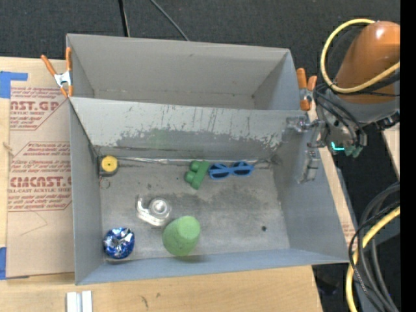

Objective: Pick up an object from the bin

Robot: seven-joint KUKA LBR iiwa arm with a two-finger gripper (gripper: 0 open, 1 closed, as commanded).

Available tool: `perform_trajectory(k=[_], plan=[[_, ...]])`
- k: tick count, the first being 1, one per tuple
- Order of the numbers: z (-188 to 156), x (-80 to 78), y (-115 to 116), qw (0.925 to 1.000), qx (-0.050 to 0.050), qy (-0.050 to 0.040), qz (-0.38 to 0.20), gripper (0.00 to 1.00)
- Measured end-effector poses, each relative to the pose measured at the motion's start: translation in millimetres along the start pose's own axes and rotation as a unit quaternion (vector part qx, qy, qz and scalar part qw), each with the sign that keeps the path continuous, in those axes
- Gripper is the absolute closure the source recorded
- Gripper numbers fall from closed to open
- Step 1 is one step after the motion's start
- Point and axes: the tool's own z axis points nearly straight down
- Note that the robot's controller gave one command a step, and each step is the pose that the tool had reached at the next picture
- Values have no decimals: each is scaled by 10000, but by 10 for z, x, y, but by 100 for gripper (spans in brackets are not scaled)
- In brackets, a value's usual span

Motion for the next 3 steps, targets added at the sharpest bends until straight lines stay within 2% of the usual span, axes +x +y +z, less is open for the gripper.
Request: perform_trajectory(k=[1,2,3], plan=[[950,55,749,9998,-18,6,-202,0],[1509,31,858,10000,-10,-17,63,0],[1475,-10,1140,9999,-7,-35,110,0]])
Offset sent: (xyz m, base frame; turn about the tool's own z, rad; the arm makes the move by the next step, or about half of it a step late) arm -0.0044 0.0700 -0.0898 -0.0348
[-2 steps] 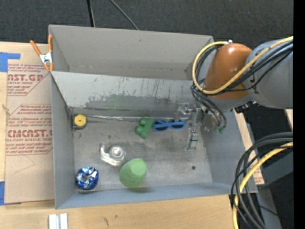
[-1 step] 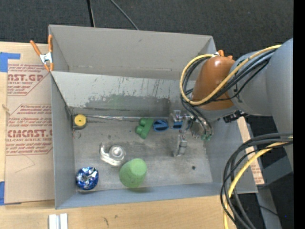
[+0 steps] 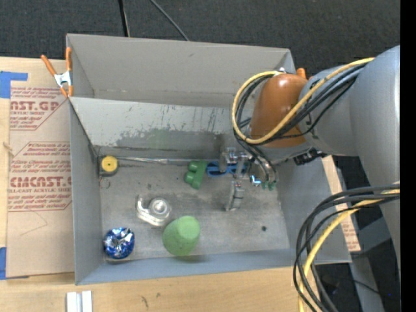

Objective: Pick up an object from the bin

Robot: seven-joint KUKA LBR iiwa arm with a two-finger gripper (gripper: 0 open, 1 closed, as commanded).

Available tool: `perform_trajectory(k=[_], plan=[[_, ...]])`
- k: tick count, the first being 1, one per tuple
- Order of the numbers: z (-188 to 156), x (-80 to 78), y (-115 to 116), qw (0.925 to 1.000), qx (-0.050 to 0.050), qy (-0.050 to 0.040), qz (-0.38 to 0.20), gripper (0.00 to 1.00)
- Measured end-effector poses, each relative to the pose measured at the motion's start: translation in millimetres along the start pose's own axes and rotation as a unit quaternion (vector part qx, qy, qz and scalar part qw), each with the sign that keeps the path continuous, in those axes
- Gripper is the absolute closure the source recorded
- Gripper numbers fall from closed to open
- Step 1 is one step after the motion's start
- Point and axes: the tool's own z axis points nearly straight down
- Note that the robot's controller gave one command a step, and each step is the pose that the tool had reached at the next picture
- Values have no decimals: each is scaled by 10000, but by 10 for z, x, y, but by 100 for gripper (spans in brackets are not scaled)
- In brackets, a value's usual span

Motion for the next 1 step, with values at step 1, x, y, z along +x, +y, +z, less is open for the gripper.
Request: perform_trajectory(k=[1], plan=[[-1,-13,-254,9999,5,0,114,0]])
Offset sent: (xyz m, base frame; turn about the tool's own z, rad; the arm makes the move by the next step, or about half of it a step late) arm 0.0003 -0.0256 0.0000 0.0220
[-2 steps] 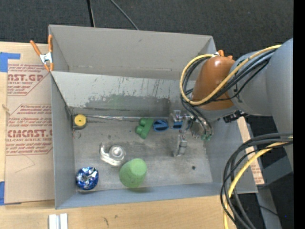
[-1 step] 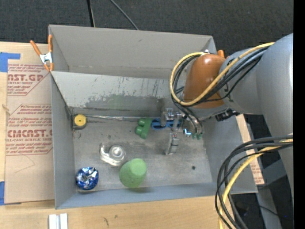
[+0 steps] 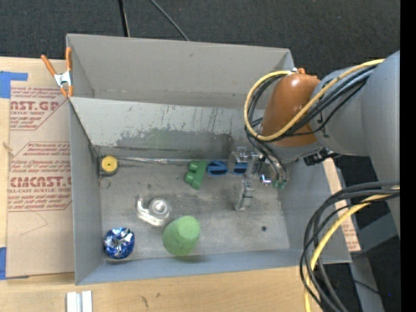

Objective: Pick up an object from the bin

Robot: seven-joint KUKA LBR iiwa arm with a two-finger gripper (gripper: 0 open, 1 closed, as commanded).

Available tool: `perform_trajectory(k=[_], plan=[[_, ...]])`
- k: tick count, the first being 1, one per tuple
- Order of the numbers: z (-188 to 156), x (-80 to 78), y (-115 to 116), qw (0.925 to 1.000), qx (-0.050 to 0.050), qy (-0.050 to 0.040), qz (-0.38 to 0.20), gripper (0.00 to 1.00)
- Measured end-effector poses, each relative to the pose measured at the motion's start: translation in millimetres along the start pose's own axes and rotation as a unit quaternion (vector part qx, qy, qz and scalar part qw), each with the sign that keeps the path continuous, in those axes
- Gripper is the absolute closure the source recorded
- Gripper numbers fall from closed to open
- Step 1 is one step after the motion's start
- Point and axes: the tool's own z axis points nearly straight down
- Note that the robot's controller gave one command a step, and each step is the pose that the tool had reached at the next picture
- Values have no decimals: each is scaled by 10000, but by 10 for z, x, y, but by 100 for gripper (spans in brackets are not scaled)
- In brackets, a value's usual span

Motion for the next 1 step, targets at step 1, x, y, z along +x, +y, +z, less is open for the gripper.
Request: perform_trajectory(k=[1], plan=[[0,83,-938,9999,26,-3,-135,0]])
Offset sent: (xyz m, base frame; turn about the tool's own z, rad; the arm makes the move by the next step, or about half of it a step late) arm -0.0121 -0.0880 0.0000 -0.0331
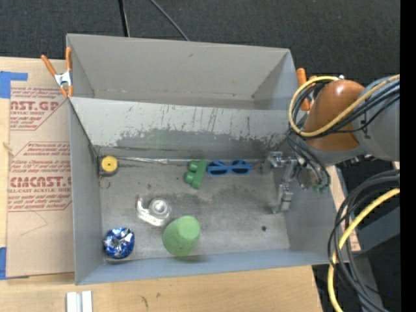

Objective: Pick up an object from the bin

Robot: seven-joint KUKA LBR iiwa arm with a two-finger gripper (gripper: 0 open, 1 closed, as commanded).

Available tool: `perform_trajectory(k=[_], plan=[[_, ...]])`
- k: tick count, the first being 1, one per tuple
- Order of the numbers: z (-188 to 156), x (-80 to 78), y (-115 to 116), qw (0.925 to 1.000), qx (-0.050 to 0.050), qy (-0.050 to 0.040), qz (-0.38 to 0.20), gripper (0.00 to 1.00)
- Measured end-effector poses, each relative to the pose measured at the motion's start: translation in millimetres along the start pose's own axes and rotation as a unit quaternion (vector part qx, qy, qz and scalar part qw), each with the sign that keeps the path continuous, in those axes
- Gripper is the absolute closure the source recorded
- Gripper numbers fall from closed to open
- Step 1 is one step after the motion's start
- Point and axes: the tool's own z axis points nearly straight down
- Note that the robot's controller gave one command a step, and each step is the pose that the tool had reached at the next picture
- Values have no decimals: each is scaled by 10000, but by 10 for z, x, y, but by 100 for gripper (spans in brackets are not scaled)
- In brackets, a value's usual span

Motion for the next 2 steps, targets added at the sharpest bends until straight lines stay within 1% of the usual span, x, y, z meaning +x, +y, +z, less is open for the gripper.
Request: perform_trajectory(k=[1,2], plan=[[-525,604,289,9997,-29,7,237,0],[-463,147,846,9980,-39,-9,625,0]])
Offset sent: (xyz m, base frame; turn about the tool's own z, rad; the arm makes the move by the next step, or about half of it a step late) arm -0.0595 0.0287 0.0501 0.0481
